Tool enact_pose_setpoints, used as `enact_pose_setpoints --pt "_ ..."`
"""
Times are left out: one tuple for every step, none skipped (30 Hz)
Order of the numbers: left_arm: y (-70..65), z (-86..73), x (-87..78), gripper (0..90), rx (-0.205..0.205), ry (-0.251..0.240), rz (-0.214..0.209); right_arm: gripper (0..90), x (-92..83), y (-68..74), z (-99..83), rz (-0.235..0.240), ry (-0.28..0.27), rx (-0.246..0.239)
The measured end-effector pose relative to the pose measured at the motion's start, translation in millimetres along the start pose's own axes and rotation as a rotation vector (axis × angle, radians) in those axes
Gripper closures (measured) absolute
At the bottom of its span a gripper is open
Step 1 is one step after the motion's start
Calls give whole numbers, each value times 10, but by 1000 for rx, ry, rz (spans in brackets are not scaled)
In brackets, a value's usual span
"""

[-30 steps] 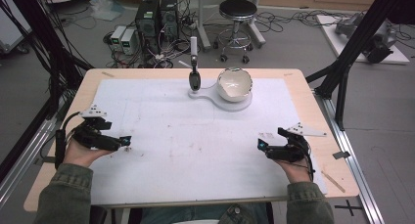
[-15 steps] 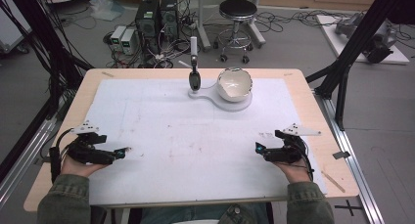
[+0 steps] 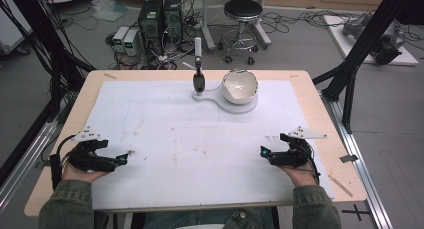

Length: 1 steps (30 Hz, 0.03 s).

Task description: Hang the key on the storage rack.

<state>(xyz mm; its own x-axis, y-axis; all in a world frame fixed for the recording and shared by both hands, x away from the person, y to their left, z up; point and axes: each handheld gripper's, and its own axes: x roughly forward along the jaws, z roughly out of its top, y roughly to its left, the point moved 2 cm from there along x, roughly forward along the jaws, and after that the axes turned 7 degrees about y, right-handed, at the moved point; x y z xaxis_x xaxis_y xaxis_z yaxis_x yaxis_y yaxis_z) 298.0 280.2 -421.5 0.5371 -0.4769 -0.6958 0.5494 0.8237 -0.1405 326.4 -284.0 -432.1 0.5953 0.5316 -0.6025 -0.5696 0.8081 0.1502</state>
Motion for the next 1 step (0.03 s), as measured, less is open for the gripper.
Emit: enact_pose_setpoints --pt "-3 -2 6 17 4 2 -2 5 3 -2 -1 -1 1 -2"
